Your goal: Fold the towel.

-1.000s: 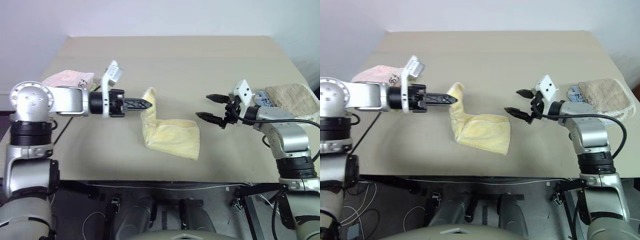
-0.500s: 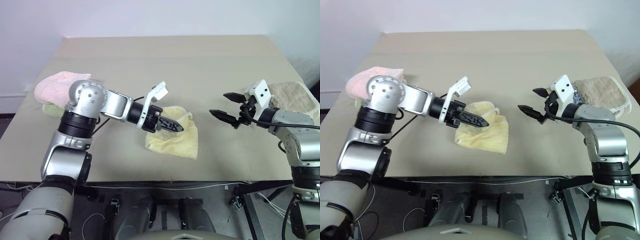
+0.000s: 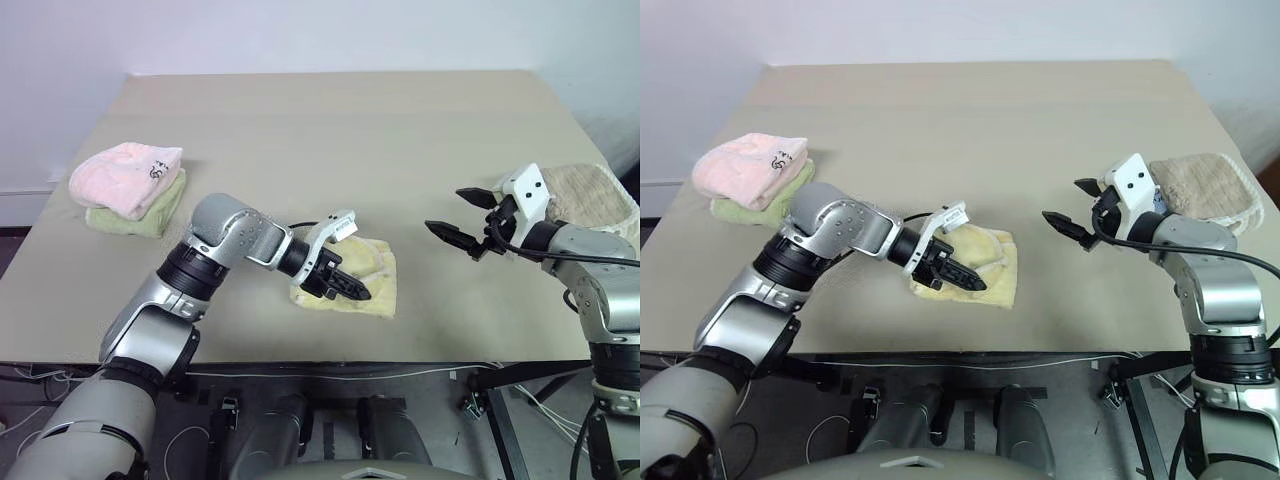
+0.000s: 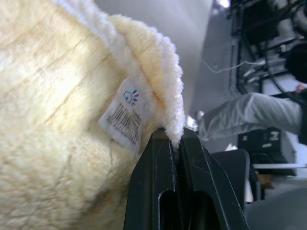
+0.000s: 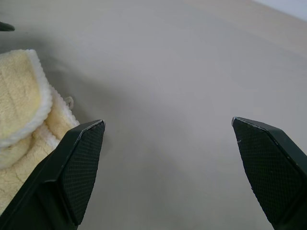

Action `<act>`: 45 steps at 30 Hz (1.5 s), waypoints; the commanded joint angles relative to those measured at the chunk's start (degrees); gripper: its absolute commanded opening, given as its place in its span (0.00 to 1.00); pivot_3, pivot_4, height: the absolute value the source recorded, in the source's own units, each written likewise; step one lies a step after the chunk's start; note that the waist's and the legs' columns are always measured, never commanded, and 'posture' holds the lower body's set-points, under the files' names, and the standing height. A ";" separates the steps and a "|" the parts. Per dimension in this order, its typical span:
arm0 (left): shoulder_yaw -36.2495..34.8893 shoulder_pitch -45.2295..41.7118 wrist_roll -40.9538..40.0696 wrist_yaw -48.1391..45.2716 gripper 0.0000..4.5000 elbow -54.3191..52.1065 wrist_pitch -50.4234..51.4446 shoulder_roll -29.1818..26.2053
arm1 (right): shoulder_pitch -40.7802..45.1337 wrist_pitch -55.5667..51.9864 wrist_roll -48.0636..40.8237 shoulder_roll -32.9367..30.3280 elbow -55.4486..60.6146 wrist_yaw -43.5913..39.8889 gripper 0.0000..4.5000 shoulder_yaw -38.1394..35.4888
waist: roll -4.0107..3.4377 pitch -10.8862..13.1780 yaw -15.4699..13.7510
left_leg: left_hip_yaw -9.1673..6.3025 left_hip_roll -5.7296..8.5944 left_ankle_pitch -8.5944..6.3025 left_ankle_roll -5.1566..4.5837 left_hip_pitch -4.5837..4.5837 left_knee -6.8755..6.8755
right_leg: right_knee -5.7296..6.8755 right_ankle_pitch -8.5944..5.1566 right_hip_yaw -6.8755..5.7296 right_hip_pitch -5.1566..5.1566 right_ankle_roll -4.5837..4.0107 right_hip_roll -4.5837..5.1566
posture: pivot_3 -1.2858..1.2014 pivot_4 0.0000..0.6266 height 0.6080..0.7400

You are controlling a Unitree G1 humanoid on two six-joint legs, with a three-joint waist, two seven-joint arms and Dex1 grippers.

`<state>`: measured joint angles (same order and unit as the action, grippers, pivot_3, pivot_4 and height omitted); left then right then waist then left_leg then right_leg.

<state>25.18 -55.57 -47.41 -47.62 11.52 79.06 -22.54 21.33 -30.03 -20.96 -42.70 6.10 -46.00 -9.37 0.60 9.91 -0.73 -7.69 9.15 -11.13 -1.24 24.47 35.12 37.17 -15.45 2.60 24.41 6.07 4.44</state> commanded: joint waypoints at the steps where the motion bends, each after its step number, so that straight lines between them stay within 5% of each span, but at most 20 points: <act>1: -0.87 0.12 2.05 -2.60 0.01 -0.17 -2.38 1.39 | 0.41 1.19 0.07 -0.63 1.75 0.37 1.00 -1.02 | 0.00 0.00 0.00 | 0.00 0.00 0.00 0.00 0.00 0.00 | 0.00 0.00 0.00 0.00 0.00 0.00 | 0.52 0.24 1.00; 3: -0.75 0.26 3.16 -3.34 0.01 -0.37 -2.98 1.80 | 0.48 1.62 0.33 -0.58 1.39 0.39 1.00 -0.72 | 0.00 0.00 0.01 | 0.00 0.00 0.06 -0.06 0.00 0.00 | 0.01 0.00 -0.01 0.00 0.00 0.00 | 0.52 0.24 1.00; 6: -0.69 0.75 3.49 -4.96 0.16 -1.98 -2.75 2.01 | 0.51 1.94 0.54 -0.46 1.15 0.38 1.00 -0.50 | 0.00 0.00 0.06 | 0.00 0.00 0.08 -0.08 0.00 0.01 | 0.02 0.00 0.00 0.00 0.00 0.00 | 0.52 0.24 1.00; 17: -7.31 2.10 4.97 -1.95 0.98 -7.74 -5.04 3.41 | 1.02 3.05 0.43 -0.05 0.52 0.51 1.00 -1.09 | 0.00 0.00 0.01 | 0.00 0.00 0.09 -0.09 -0.01 0.08 | 0.07 0.01 -0.01 -0.02 0.01 -0.01 | 0.52 0.24 1.00; 27: -18.31 3.35 9.27 -4.19 0.99 -12.82 -25.43 -1.30 | 3.64 -5.88 -7.38 1.52 2.11 1.46 1.00 -3.11 | -0.01 -0.01 0.05 | 0.00 0.00 0.17 0.03 -0.03 0.08 | 0.08 0.01 -0.02 -0.04 0.00 -0.01 | 0.52 0.24 1.00; 30: -21.94 4.96 8.84 -3.81 0.86 -11.52 -26.11 -3.25 | 2.98 -7.46 -11.22 3.10 4.20 -0.30 0.86 -2.85 | -0.01 -0.01 0.06 | 0.00 0.00 0.16 0.01 -0.03 0.08 | 0.08 0.01 -0.02 -0.05 0.01 -0.01 | 0.52 0.24 1.00; 35: -20.22 12.77 13.39 -9.34 0.49 -11.29 -32.91 -9.67 | 0.02 -9.64 -14.77 6.82 8.41 -1.32 0.49 0.62 | -0.03 -0.02 0.41 | 0.01 -0.01 0.14 -0.03 -0.06 0.05 | 0.11 0.01 0.00 -0.03 0.00 -0.02 | 0.52 0.24 1.00; 41: -20.49 18.63 15.54 -13.33 0.03 -9.32 -44.22 -7.28 | -2.12 -10.35 -15.32 10.71 8.55 0.02 0.04 4.15 | -0.02 -0.02 -0.14 | -0.01 0.02 0.06 -0.15 -0.05 0.19 | 0.10 0.04 -0.05 -0.13 0.04 0.01 | 0.52 0.24 1.00; 45: -19.52 19.85 19.01 -13.37 0.01 -4.88 -53.08 -2.94 | -1.17 -11.42 -16.25 13.47 7.77 1.23 0.01 4.57 | -0.02 -0.03 0.00 | -0.01 0.01 0.04 -0.18 -0.06 0.20 | 0.10 0.06 -0.05 -0.13 0.06 0.00 | 0.52 0.24 1.00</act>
<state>5.76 -35.55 -30.12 -60.88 5.77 30.47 -26.30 18.92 -41.12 -35.35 -30.19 12.86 -45.30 -4.67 0.58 9.88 -0.73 -7.70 9.16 -11.09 -1.42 24.39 35.29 37.29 -15.39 2.55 24.29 6.13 4.44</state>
